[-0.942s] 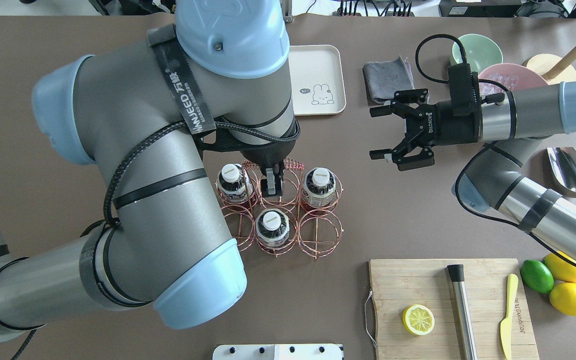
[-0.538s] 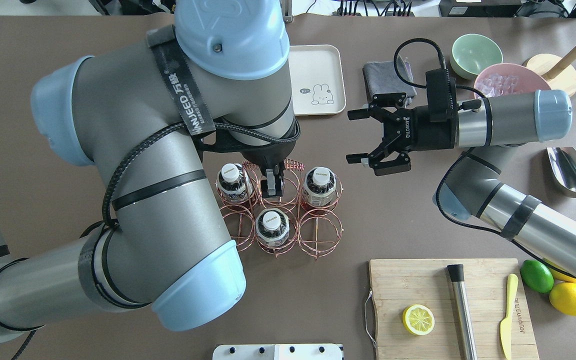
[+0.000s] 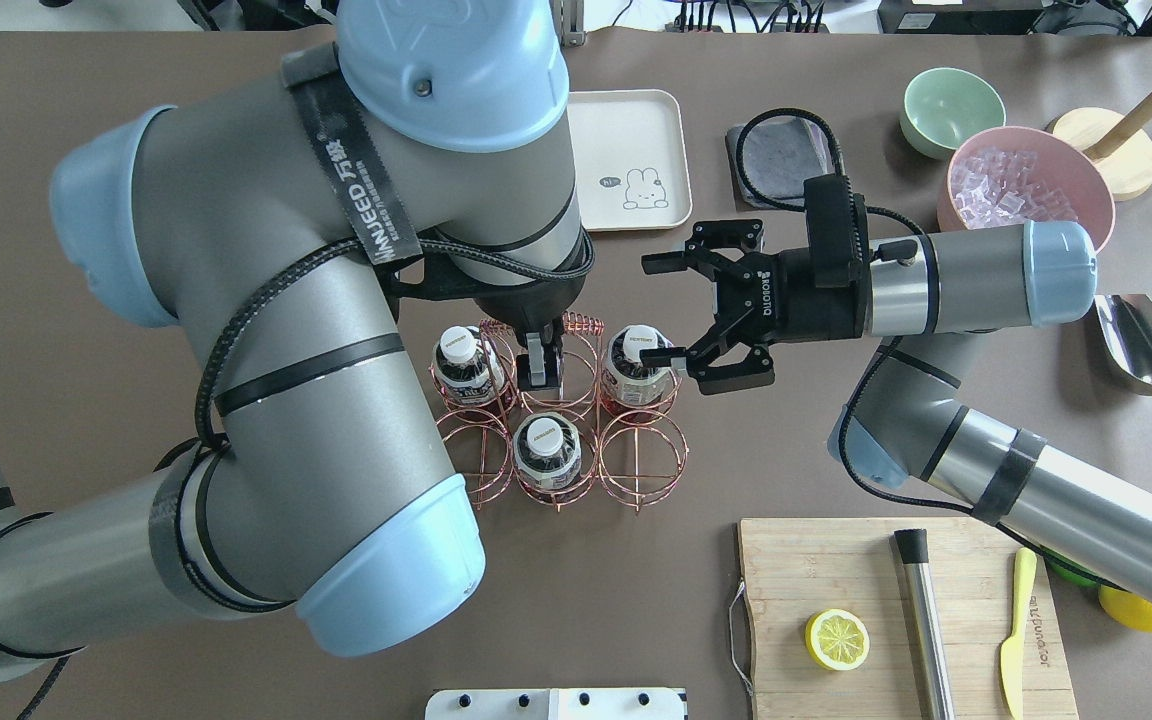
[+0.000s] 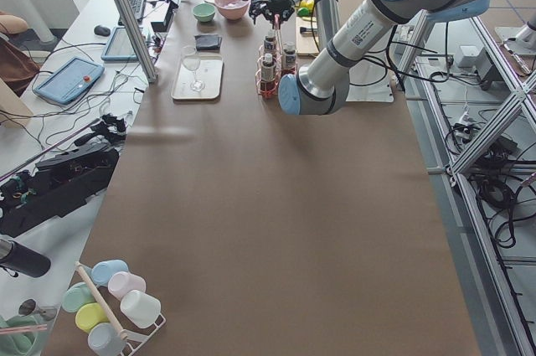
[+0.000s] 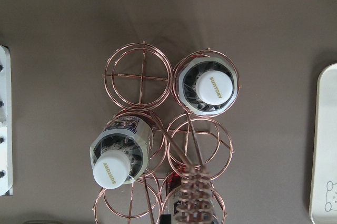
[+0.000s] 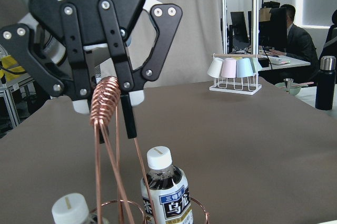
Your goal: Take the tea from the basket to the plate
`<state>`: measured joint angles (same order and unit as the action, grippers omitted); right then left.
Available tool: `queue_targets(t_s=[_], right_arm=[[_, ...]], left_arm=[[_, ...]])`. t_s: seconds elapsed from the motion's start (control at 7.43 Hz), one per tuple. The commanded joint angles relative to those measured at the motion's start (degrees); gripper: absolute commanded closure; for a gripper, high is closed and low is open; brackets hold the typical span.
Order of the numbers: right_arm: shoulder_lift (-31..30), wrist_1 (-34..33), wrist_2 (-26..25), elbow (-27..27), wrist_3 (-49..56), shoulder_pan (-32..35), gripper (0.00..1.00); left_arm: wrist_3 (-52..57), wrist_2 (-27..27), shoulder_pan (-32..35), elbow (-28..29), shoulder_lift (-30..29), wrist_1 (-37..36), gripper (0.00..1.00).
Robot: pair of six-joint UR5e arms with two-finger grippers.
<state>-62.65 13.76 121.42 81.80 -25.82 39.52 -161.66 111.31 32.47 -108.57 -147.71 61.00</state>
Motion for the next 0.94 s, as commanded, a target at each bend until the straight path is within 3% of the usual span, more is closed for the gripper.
queue_targets(t_s=[0.0,0.81], right_arm=[[-1.5,0.4,-3.0,1.8,0.6,-3.3,0.03],[-2.7,0.0,-7.3,0.2,13.6,-6.6,0.02]], left_arm=[[0.0,0.0,0.0,0.1,0.0,0.0,1.00],[-0.1,0.0,-0.1,0.1,0.0,0.0,1.00]])
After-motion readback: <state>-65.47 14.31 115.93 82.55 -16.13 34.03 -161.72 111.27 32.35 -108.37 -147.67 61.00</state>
